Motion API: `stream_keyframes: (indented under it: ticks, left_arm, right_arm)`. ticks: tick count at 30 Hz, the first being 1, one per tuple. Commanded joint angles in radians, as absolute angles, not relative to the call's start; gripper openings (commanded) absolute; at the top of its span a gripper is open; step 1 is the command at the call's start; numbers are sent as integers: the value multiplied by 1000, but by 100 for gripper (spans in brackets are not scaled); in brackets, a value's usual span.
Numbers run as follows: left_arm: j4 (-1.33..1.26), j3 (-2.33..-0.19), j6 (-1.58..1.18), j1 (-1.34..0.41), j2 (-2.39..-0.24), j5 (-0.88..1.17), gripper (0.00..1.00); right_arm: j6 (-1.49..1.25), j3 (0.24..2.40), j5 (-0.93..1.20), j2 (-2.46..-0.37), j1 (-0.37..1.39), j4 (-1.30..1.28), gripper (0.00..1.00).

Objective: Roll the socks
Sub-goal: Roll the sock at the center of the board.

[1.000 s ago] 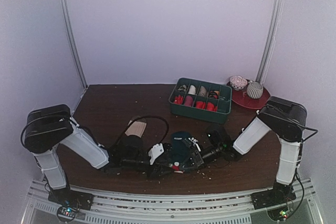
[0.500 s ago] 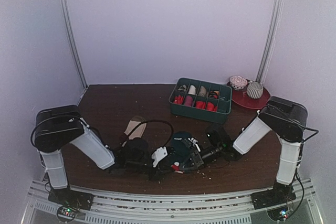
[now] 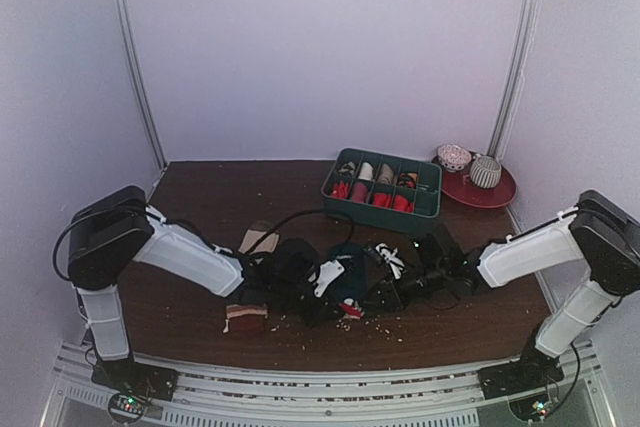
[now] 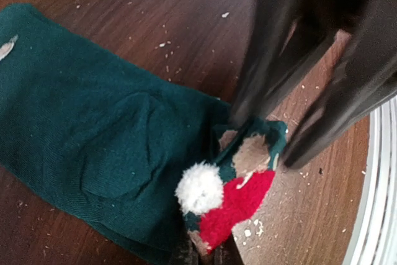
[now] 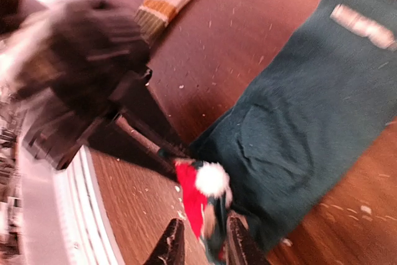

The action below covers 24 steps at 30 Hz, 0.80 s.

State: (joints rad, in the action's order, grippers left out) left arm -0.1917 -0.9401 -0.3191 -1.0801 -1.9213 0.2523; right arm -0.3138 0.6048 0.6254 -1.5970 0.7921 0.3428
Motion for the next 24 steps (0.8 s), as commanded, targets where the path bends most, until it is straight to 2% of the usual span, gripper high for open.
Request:
stream_keyframes:
  ticks: [1, 5, 13, 24]
  left_arm:
    - [83, -933, -402, -1053, -1979, 355, 0]
    - [81, -932, -429, -1038, -1988, 467, 0]
    - [117, -933, -418, -1019, -2022, 508, 0]
    - [142, -937, -397, -1004, -2040, 500, 0]
  right_arm:
    - [-140, 508, 466, -1473, 809, 371, 27]
    - [21, 446, 479, -1424, 852, 449, 31]
    - [254, 458, 402, -1429, 927, 475, 34]
    - [325, 535, 430, -1589, 947, 452, 38]
